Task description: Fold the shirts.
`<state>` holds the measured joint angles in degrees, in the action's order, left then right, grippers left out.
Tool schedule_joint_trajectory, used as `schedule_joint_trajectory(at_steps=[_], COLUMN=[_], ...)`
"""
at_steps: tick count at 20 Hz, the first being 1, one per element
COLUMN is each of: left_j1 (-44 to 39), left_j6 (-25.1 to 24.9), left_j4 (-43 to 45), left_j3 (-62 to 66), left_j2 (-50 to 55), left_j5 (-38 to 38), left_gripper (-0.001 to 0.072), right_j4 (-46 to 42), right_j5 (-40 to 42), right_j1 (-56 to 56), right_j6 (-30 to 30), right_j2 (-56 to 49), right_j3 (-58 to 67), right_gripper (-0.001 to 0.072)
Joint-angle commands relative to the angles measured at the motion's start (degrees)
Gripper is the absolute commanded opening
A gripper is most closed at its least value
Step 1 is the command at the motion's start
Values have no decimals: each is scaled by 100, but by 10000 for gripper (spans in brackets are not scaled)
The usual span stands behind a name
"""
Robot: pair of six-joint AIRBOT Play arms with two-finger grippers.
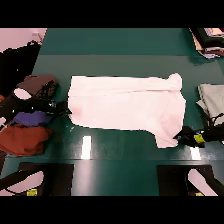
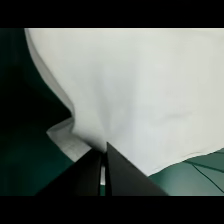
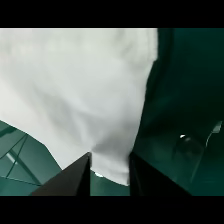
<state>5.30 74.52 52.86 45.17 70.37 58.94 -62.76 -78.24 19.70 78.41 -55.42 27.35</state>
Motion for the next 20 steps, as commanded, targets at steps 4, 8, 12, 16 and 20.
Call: schedule_joint_trajectory(at_steps=[4, 8, 12, 16, 20], left_j1=[2, 2, 2, 2, 2], left_j6=[37, 468, 575, 621, 619], left_j4=[286, 1329, 1375, 1104, 1102], left_j3=[9, -9, -20, 55, 146], left_j2=[-175, -1220, -2234, -2341, -2293], left_j5=[175, 883, 2087, 2350, 1534], left_gripper=[23, 23, 23, 23, 23], right_j4=[122, -103, -273, -271, -291], right_j5=[17, -505, -1353, -1368, -911], right_j1=[4, 4, 4, 2, -734], right_j6=[-455, -450, -269, -125, -127], right_j2=[188, 1027, 1980, 2127, 1010], right_j3=[-125, 323, 1239, 2124, 2964], right_gripper=[17, 17, 17, 17, 17])
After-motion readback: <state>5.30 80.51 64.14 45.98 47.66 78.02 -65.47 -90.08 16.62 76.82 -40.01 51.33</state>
